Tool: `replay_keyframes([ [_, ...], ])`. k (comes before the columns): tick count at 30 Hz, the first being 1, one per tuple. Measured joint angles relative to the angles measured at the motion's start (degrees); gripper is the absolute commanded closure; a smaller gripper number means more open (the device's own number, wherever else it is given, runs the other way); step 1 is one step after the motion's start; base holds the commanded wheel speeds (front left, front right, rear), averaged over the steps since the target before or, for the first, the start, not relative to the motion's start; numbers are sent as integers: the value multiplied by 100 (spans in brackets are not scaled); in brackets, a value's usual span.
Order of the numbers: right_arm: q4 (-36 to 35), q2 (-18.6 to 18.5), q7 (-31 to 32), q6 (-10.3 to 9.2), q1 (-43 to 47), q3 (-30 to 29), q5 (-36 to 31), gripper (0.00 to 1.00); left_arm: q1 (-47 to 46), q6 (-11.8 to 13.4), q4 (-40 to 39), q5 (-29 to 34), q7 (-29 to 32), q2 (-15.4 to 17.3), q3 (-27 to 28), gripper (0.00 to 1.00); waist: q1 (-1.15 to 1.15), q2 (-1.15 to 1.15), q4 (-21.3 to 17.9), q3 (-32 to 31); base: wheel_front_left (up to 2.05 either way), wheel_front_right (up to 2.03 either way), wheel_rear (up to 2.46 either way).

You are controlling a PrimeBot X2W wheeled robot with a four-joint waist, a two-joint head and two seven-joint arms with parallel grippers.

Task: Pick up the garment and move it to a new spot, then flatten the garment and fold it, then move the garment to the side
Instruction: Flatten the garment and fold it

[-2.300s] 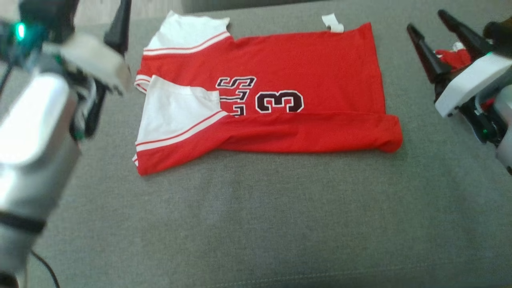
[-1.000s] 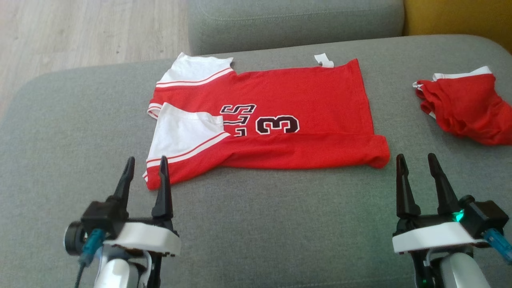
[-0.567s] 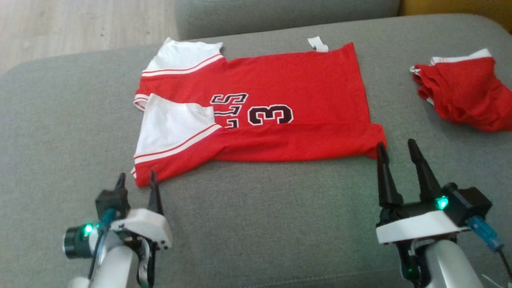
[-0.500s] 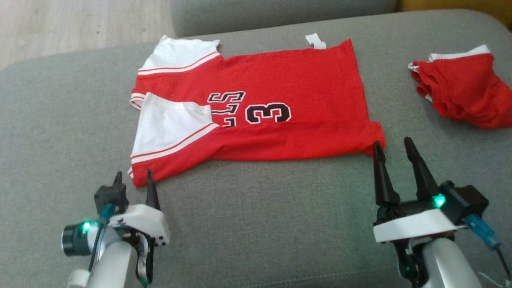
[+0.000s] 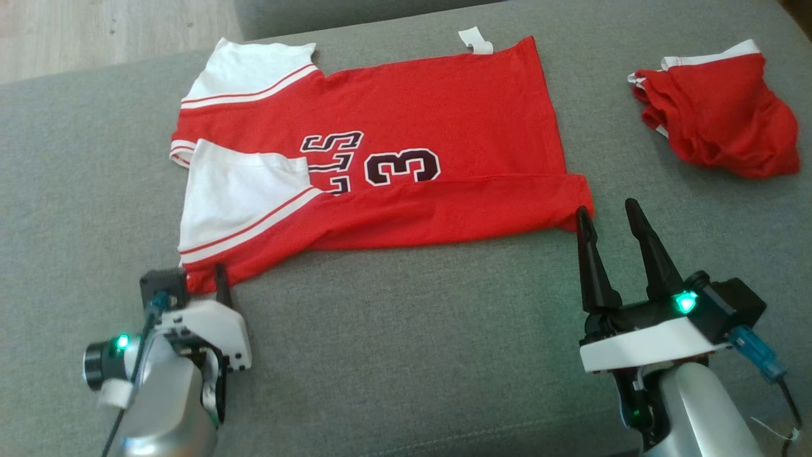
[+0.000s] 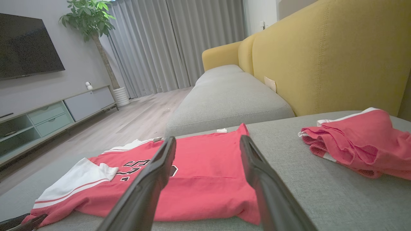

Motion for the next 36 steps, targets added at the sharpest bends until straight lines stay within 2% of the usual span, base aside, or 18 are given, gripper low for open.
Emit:
replay_keyframes([
  [5,-20,0,0,0,1,-1,37,0,-328,-126,356,0,190,54,-78,0,0,0,-53,63,0,0,0],
  [6,-26,0,1,0,1,-1,37,0,-377,-155,398,-2,219,58,-83,56,0,0,-53,70,0,0,0],
  [7,-31,0,1,0,1,-2,37,0,-424,-181,448,-2,225,60,-89,100,0,0,-48,73,0,0,0],
  [9,-35,0,1,0,1,-5,36,0,-471,-252,500,-2,213,47,-127,100,0,0,-28,72,0,0,0],
  [14,172,0,1,0,-1,-78,-55,0,-493,-245,470,-59,-32,-35,-175,100,0,0,128,18,0,0,0],
  [18,506,0,142,0,-53,-349,-185,0,-394,-235,-85,-43,-77,-37,-238,100,0,0,277,-14,0,0,0],
  [22,937,0,397,0,-329,-539,-237,0,-238,-227,-1118,78,-79,-40,-330,100,0,0,410,-15,0,0,0],
  [25,1322,1,579,0,-547,-719,-186,0,-16,-247,-1581,133,-83,-37,-412,100,0,0,470,-7,0,0,0],
  [30,2146,0,949,0,-901,-1118,-119,0,304,-247,-1820,272,-83,-24,-528,100,0,0,533,43,0,0,0],
  [36,2891,-1,1066,0,-1376,-1198,31,0,303,-247,-1923,271,-83,-15,-569,100,0,0,579,113,0,0,0],
])
